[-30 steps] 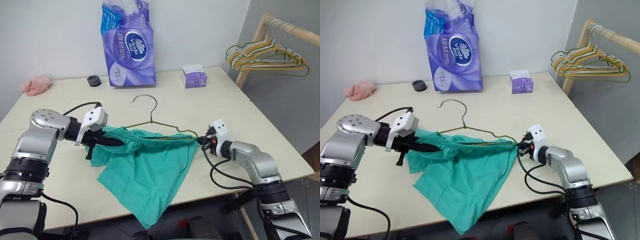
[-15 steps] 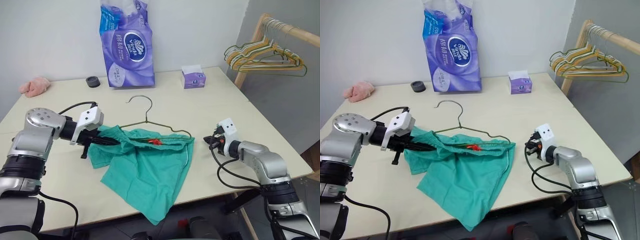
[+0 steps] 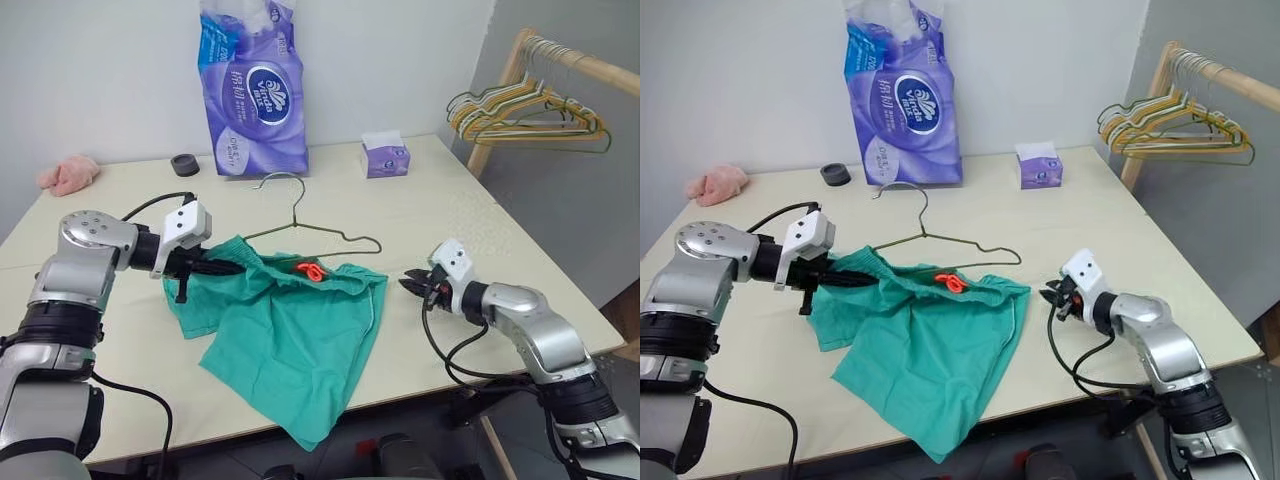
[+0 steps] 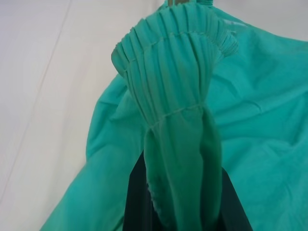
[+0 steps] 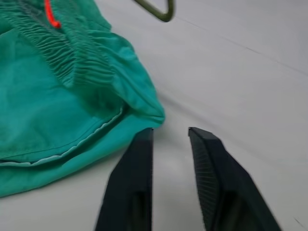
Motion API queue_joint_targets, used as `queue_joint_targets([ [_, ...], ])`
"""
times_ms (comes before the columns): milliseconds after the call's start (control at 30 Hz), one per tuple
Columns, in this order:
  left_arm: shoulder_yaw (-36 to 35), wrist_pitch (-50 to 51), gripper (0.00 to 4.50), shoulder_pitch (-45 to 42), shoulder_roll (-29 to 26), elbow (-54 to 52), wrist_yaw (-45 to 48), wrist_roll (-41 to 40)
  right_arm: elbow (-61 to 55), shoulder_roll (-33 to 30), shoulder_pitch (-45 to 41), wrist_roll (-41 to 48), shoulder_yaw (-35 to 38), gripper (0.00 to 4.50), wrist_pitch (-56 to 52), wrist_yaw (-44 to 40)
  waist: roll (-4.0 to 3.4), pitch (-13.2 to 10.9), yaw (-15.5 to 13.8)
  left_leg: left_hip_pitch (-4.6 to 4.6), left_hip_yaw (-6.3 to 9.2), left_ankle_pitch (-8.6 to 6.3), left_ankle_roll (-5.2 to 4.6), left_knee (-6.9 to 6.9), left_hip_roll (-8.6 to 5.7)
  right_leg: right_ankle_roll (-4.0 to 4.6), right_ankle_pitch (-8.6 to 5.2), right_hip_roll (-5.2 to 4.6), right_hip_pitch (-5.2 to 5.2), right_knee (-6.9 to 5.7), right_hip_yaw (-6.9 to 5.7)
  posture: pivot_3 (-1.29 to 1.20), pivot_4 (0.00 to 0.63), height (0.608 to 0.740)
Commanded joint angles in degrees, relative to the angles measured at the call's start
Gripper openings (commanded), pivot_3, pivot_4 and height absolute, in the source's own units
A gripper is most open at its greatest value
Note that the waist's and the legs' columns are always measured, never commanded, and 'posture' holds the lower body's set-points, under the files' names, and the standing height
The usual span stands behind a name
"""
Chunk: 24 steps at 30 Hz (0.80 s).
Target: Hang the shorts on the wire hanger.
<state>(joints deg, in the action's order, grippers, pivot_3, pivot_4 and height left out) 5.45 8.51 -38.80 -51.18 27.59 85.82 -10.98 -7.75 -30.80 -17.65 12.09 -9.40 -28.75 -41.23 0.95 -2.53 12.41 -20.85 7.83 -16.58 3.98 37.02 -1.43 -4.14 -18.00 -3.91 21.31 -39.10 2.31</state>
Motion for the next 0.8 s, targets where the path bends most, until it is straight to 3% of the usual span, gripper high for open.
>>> queue_joint_targets([
  [33, -2.74, 0.73, 0.0, -2.17, 0.4, -0.51, -1.35, -1.52, 0.05, 2.42, -2.02, -1.81, -0.8, 2.65, 3.91, 1.56, 0.04, 0.03, 0.12, 0.0, 0.0, 0.0, 0.0, 0.0, 0.0, 0.0, 0.0, 0.0, 0.0, 0.0, 0.0, -0.17, 0.004, 0.74],
  [167, -2.87, 0.87, 0.0, -2.64, 0.63, -0.53, -1.69, -1.48, 4.73, 2.98, -4.03, -5.79, -2.99, 3.98, 7.54, 1.83, 0.03, 0.07, 0.1, 0.01, 0.01, 0.01, 0.02, 0.01, -0.01, 0.0, 0.0, 0.01, -0.01, -0.01, 0.01, -0.16, 0.002, 0.74],
  [333, -3.13, 1.22, 0.0, -2.75, 0.65, -0.82, -1.93, -1.54, 12.29, 4.28, -7.62, -11.21, -6.83, 3.98, 14.3, 1.48, 0.05, 0.08, 0.2, 0.01, -0.01, 0.01, 0.02, 0.0, 0.0, 0.0, 0.0, 0.01, 0.0, 0.01, 0.02, -0.16, 0.002, 0.74],
  [633, -3.29, 1.28, 0.0, -2.8, 0.62, -0.9, -2.24, -1.4, 20.49, 10.89, -12.75, -11.31, -7.33, 3.98, 16.29, 0.01, 0.08, 0.11, 0.21, 0.02, 0.03, 0.01, 0.03, 0.01, 0.0, 0.0, 0.0, 0.01, 0.0, 0.0, 0.02, -0.15, 0.001, 0.74],
  [733, -3.54, 1.31, 0.0, -2.4, 0.39, -1.18, -2.41, -1.51, 21.12, 12.59, -12.64, -10.4, -6.15, 3.38, 14.97, 0.64, 0.1, 0.12, 0.21, 0.02, 0.03, 0.02, 0.03, 0.01, 0.0, 0.0, 0.0, 0.01, 0.0, 0.0, 0.02, -0.14, 0.003, 0.74],
  [800, -3.7, 1.34, 0.0, -2.01, 0.21, -1.42, -2.42, -1.64, 19.93, 13.06, -11.76, -8.72, -5.0, 2.7, 13.08, 0.15, 0.09, 0.12, 0.21, 0.02, 0.03, 0.01, 0.03, 0.0, 0.0, 0.0, 0.0, 0.01, 0.01, -0.01, 0.02, -0.14, 0.004, 0.74],
])
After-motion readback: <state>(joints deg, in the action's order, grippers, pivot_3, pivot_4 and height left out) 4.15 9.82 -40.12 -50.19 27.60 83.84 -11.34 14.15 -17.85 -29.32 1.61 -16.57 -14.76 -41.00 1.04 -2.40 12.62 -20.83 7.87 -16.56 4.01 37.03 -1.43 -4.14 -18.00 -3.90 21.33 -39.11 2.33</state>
